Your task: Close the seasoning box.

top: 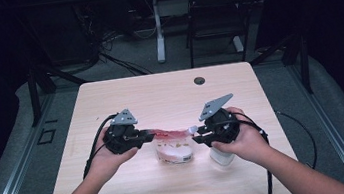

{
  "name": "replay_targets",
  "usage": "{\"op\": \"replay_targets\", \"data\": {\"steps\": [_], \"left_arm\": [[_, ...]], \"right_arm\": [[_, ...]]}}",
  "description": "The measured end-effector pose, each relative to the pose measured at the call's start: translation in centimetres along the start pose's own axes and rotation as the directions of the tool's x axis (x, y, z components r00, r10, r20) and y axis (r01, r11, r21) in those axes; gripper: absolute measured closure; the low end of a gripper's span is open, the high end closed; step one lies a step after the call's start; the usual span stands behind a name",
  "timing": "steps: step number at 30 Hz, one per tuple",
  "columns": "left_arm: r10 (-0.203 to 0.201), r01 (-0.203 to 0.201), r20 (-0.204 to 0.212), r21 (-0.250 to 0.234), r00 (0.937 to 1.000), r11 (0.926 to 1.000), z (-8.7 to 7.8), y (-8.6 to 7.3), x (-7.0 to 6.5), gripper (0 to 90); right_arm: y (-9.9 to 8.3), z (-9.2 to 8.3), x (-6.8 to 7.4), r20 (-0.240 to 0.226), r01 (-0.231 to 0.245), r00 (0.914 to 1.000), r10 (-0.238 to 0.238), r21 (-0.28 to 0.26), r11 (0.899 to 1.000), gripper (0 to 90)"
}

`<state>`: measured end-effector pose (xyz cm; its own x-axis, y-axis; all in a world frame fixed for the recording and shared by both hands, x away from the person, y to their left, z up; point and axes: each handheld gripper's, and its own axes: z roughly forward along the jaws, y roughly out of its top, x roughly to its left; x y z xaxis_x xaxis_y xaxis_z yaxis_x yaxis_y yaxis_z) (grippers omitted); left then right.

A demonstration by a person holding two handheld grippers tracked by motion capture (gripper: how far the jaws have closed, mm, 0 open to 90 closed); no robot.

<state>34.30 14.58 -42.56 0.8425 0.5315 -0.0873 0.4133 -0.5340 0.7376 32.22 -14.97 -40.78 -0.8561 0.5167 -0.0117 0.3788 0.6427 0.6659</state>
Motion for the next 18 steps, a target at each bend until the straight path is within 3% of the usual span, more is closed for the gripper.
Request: {"op": "replay_targets", "data": {"steps": [9, 18], "left_arm": [[-0.022, 0.022, -0.016, -0.011, 0.9996, 0.9997, -1.5, -0.4, 0.3, 71.3], [-0.026, 0.026, -0.034, -0.017, 0.9991, 0.9995, -2.8, -1.0, 0.6, 68.0]], "right_arm": [[0.5, -1.3, -0.1, 0.024, 0.008, 0.9997, -0.008, 0.002, 1.000, 66.8], [2.6, -2.0, 0.3, 0.013, 0.042, 0.9990, -0.042, -0.013, 0.999, 66.2]]}}
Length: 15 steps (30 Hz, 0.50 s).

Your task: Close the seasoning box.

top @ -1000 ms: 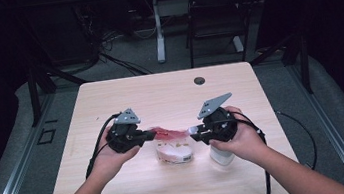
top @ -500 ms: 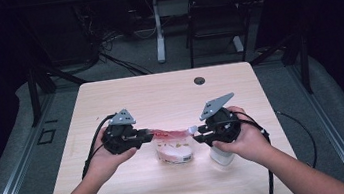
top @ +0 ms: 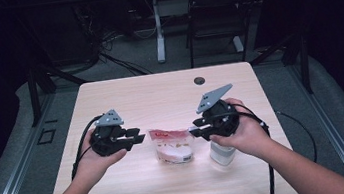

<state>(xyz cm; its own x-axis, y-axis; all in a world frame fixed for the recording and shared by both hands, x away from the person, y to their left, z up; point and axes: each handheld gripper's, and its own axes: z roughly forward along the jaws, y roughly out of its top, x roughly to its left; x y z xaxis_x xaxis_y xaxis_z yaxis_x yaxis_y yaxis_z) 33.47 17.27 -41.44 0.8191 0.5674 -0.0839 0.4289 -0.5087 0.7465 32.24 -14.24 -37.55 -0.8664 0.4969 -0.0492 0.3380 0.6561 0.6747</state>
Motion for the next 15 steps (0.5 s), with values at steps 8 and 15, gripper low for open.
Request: {"op": "replay_targets", "data": {"steps": [8, 15], "left_arm": [[-0.019, 0.020, -0.010, 0.009, 0.9998, 0.9998, -0.6, -0.9, 0.5, 67.8], [-0.024, 0.024, -0.008, 0.011, 0.9997, 0.9997, -0.6, -0.9, 0.6, 67.9]], "right_arm": [[2.5, 1.4, 0.5, -0.030, 0.046, 0.9985, -0.046, 0.007, 0.999, 67.0], [4.0, 3.0, 0.6, -0.058, 0.065, 0.9963, -0.063, 0.028, 0.998, 68.0]]}}
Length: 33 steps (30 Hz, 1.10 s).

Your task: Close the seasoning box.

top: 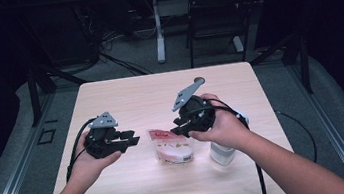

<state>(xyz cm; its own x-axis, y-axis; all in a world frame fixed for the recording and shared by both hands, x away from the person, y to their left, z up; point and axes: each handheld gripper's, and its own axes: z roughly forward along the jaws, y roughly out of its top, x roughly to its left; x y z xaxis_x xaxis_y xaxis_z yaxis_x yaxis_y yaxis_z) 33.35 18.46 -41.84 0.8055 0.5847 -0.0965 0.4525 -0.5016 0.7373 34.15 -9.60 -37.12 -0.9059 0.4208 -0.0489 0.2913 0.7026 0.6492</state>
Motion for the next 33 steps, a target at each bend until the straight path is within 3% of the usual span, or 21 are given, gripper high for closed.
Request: {"op": "replay_targets", "data": {"steps": [33], "left_arm": [[0.000, -0.001, 0.018, 0.018, 0.9998, 0.9998, 0.6, 0.4, -0.1, 68.2]], "right_arm": [[2.5, 3.0, 0.2, -0.029, 0.032, 0.9991, -0.031, 0.049, 0.998, 71.1]]}}
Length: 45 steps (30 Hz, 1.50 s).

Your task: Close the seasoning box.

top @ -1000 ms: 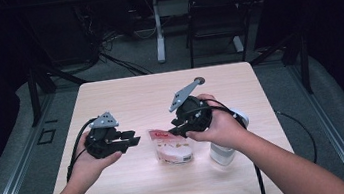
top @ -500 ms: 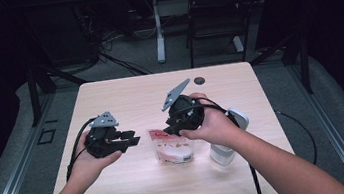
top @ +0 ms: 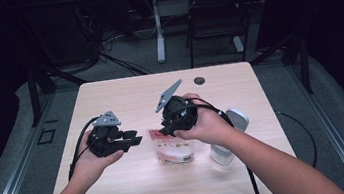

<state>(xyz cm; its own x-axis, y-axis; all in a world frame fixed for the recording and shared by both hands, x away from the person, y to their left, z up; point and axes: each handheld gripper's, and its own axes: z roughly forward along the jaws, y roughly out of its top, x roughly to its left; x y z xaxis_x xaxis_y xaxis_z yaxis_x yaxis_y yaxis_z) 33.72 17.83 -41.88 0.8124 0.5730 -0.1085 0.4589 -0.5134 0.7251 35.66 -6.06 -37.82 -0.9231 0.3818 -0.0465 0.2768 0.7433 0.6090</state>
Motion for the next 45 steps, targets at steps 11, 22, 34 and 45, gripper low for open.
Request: {"op": "replay_targets", "data": {"steps": [11, 22, 34, 45], "left_arm": [[-0.002, 0.002, 0.003, 0.005, 1.0000, 1.0000, 0.2, 0.0, 0.1, 68.1], [-0.009, 0.009, 0.005, -0.001, 0.9999, 1.0000, 0.2, -0.2, 0.2, 68.0], [-0.007, 0.007, 0.006, 0.006, 1.0000, 1.0000, 0.4, -0.3, 0.2, 68.0], [-0.008, 0.008, 0.006, 0.004, 0.9999, 1.0000, 0.5, -0.4, 0.3, 68.0]], "right_arm": [[0.3, 1.0, 0.1, -0.017, 0.015, 0.9998, -0.015, 0.015, 1.000, 71.3], [0.5, 2.4, 0.2, -0.028, 0.008, 0.9996, -0.006, 0.050, 0.999, 73.8], [0.4, 3.5, -0.1, -0.020, 0.012, 0.9998, -0.010, 0.097, 0.995, 80.1], [0.5, 3.7, 0.0, -0.033, 0.025, 0.9992, -0.022, 0.108, 0.994, 87.9]]}}
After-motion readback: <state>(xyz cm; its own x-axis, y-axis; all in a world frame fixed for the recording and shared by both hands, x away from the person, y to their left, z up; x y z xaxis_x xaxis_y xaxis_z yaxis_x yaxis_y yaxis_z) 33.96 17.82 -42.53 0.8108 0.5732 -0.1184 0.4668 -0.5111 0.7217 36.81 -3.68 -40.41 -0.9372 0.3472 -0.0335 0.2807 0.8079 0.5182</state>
